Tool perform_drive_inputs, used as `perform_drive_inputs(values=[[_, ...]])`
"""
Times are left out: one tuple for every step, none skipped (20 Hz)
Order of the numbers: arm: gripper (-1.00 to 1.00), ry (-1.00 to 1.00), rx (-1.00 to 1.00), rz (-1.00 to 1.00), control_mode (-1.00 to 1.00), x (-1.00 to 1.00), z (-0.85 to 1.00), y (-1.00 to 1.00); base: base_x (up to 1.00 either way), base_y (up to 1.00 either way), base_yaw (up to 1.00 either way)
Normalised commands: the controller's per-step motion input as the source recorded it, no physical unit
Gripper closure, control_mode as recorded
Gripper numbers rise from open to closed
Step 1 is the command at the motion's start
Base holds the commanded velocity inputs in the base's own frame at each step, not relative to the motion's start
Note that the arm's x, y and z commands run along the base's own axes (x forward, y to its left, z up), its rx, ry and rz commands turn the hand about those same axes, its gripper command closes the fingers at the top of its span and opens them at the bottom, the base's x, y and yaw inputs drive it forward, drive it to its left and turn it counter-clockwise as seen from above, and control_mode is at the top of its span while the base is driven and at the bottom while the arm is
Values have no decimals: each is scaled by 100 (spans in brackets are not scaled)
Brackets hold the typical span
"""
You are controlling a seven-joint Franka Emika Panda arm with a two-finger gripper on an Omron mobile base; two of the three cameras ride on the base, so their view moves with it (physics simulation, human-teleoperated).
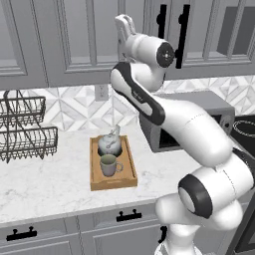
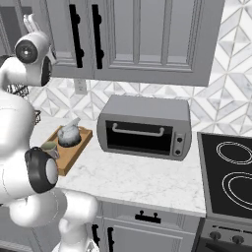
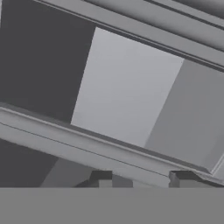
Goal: Pick the kettle from the counter and place it on the tray. Then pick the mug from the cabinet and place it on the tray. Then close the cabinet doors.
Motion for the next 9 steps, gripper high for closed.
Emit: perform_drive_inputs(values=[[100, 18, 0, 3, -100, 69, 0, 0, 0, 0, 0], [100, 11, 0, 0, -100, 54, -9, 0, 0, 0, 0], [100, 6, 0, 0, -100, 43, -32, 0, 0, 0, 0], [100, 1, 0, 0, -100, 32, -49, 0, 0, 0, 0], [100, 0, 0, 0, -100, 19, -64, 0, 0, 0, 0], [100, 0, -1, 0, -100, 14, -69, 0, 0, 0, 0], [100, 0, -3, 0, -100, 6, -71, 0, 0, 0, 0], [100, 0, -3, 0, -100, 9, -72, 0, 0, 0, 0], [100, 0, -3, -1, -100, 11, -76, 0, 0, 0, 0]])
